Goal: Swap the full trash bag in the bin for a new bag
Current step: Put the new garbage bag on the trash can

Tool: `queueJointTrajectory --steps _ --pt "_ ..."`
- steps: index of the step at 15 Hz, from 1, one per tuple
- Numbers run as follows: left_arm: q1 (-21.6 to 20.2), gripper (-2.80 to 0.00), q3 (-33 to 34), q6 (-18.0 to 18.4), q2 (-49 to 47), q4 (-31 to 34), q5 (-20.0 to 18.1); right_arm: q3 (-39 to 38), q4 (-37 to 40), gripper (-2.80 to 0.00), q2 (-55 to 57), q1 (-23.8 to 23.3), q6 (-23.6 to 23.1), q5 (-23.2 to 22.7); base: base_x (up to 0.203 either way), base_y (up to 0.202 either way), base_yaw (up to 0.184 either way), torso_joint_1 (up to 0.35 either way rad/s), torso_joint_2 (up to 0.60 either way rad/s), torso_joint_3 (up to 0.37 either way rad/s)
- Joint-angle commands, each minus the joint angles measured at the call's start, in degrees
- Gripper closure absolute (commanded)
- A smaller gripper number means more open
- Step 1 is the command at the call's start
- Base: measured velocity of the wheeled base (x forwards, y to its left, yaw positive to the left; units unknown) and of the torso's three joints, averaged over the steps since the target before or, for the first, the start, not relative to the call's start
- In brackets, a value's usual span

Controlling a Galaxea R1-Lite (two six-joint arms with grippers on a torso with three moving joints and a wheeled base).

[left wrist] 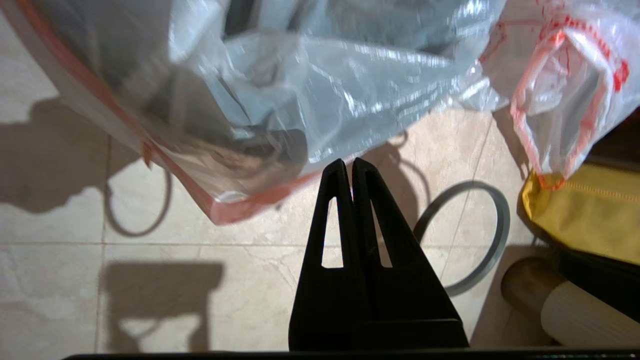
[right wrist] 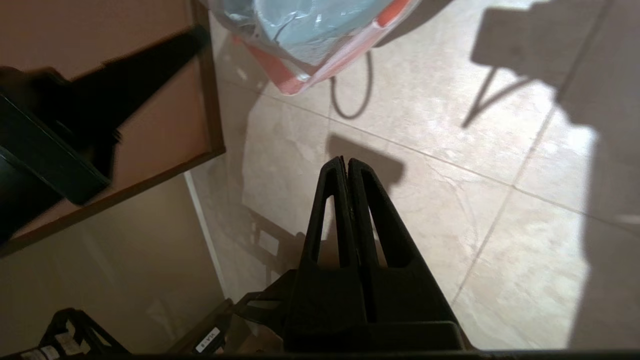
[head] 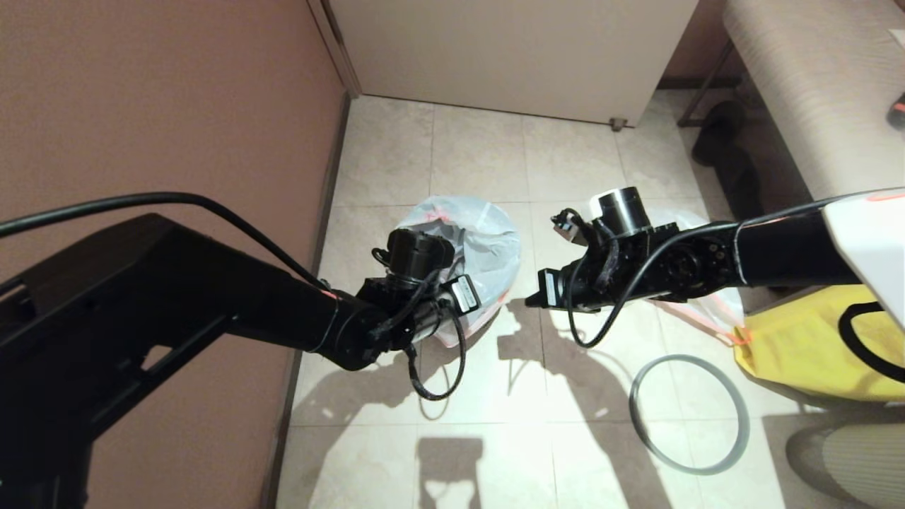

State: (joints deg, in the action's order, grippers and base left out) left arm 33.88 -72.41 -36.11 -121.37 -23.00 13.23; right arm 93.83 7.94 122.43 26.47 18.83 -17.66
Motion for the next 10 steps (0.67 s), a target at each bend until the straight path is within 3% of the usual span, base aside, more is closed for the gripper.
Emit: queueJointTrajectory --steps 1,4,5,6,7,10 --pt "-0.22 0.0 -0.38 -0.1 2.63 -0.11 0.09 -2.33 0.19 0.0 -5.64 -0.37 0.29 1.59 0.0 0.0 0.0 0.0 0.0 0.0" --pt "-2.42 0.0 -5.3 -0.02 -1.22 1.47 -0.4 -1.87 0.18 0.0 -3.46 -1.55 1.71 4.23 0.0 0.0 0.0 0.0 0.0 0.0" --pt "-3.74 0.0 -6.86 -0.13 -2.7 3.68 -0.52 -2.43 0.55 0.0 -3.3 -1.69 1.91 6.96 0.0 0.0 0.0 0.0 0.0 0.0" --pt "-4.54 -1.94 -6.76 -0.31 -3.59 4.82 -0.2 -4.74 1.02 0.0 -5.02 -1.73 2.57 9.35 0.0 0.0 0.0 0.0 0.0 0.0" --pt "-5.24 -2.8 -7.32 -0.48 -4.82 5.89 1.6 -8.04 1.31 0.0 -7.83 -1.79 3.82 11.25 0.0 0.0 0.0 0.0 0.0 0.0" --pt "-8.02 -2.8 -13.99 -0.57 -9.97 10.31 5.37 -16.74 0.49 0.0 -14.21 -2.31 9.96 14.62 0.0 0.0 0.0 0.0 0.0 0.0"
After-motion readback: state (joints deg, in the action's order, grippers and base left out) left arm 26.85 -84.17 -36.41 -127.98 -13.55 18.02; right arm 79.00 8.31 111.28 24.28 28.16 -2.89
